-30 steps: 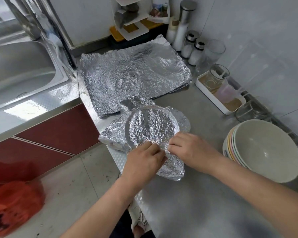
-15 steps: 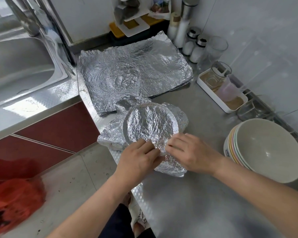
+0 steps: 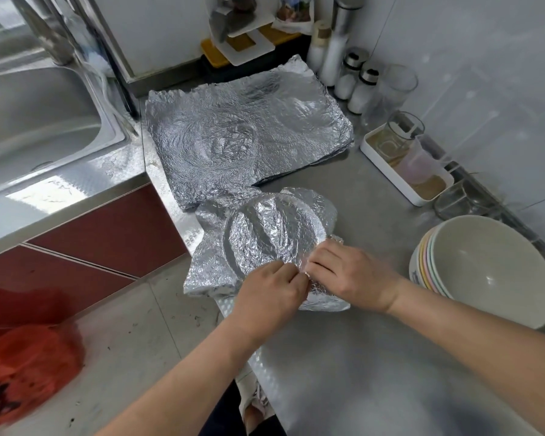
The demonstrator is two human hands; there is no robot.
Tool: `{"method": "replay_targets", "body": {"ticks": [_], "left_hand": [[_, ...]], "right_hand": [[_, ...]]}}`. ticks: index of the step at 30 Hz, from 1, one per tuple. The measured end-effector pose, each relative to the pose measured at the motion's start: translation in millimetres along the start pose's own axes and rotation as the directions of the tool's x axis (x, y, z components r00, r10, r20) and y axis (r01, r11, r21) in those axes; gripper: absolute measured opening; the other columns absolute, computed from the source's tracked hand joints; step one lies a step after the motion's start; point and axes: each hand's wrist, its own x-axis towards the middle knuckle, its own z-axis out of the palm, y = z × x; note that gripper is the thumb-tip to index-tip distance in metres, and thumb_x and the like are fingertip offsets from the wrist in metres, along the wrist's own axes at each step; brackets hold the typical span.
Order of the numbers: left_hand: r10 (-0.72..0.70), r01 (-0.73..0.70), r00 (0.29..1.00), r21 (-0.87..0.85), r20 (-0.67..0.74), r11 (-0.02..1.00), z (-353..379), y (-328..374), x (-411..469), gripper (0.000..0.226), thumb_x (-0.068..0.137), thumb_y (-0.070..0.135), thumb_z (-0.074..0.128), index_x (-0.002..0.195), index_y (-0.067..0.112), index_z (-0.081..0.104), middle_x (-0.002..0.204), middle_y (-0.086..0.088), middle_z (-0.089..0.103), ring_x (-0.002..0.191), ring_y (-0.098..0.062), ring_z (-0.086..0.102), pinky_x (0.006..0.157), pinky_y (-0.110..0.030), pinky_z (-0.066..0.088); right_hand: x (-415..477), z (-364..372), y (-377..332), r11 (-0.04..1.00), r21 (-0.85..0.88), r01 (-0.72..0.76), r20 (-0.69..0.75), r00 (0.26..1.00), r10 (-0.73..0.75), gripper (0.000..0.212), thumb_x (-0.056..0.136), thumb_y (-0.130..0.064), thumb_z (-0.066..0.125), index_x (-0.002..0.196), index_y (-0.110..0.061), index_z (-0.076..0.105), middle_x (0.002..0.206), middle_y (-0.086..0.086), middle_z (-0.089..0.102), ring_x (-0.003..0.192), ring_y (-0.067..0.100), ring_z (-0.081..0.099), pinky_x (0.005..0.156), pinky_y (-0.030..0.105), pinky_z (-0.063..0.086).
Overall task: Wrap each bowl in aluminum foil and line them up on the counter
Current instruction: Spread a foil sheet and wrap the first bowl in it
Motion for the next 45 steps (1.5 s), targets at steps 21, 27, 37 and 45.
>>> {"method": "replay_targets", "body": {"ticks": [21, 27, 37, 45], "left_hand": [[-0.385, 0.391, 0.787, 0.093, 0.482, 0.916, -26.7, -13.1, 6.6, 0.073, 0.093, 0.061, 0.004, 0.156, 0.024, 0.016, 0.163, -0.002, 0.006, 0.15, -0.02, -0.003, 0.12, -0.048, -0.002], [-0.385, 0.407, 0.799, 0.055, 0.462, 0.912, -28.2, -21.6, -0.1, 0.074, 0.093, 0.062, 0.006, 0.155, 0.024, 0.018, 0.163, -0.003, 0.006, 0.15, -0.021, -0.002, 0.118, -0.044, -0.006], [-0.104, 0.13, 0.989, -0.279, 0.106, 0.951, -27.3, -22.0, -30.3, 0.012, 0.089, 0.029, 0.069, 0.094, 0.018, 0.072, 0.109, 0.003, 0.066, 0.099, -0.022, 0.058, 0.078, -0.034, 0.051], [-0.074, 0.078, 0.997, -0.151, 0.03, 0.985, -16.8, 2.8, -21.3, 0.018, 0.089, 0.017, 0.066, 0.072, 0.013, 0.064, 0.073, 0.0, 0.055, 0.069, -0.019, 0.044, 0.06, -0.028, 0.037]], "right_hand": [[30.7, 16.2, -63.9, 0.402, 0.336, -0.852, 0.085, 0.453, 0.888, 0.047, 0.091, -0.011, 0.044, 0.136, 0.004, 0.048, 0.144, 0.021, 0.044, 0.134, 0.033, 0.042, 0.112, 0.037, 0.031], [43.2, 22.2, -62.6, 0.381, 0.288, -0.879, 0.167, 0.438, 0.883, 0.061, 0.089, 0.007, 0.043, 0.148, -0.001, 0.028, 0.157, 0.016, 0.021, 0.146, 0.026, 0.019, 0.117, 0.029, 0.013], [43.2, -5.0, -59.5, 0.164, 0.322, -0.933, -0.026, 0.164, 0.986, 0.021, 0.086, -0.022, 0.064, 0.105, -0.013, 0.064, 0.083, 0.005, 0.064, 0.085, 0.031, 0.059, 0.068, 0.035, 0.039], [45.3, 0.9, -59.2, 0.049, 0.297, -0.954, 0.093, 0.08, 0.992, 0.02, 0.087, -0.02, 0.058, 0.106, -0.016, 0.064, 0.089, 0.005, 0.067, 0.089, 0.028, 0.059, 0.067, 0.032, 0.032]]}}
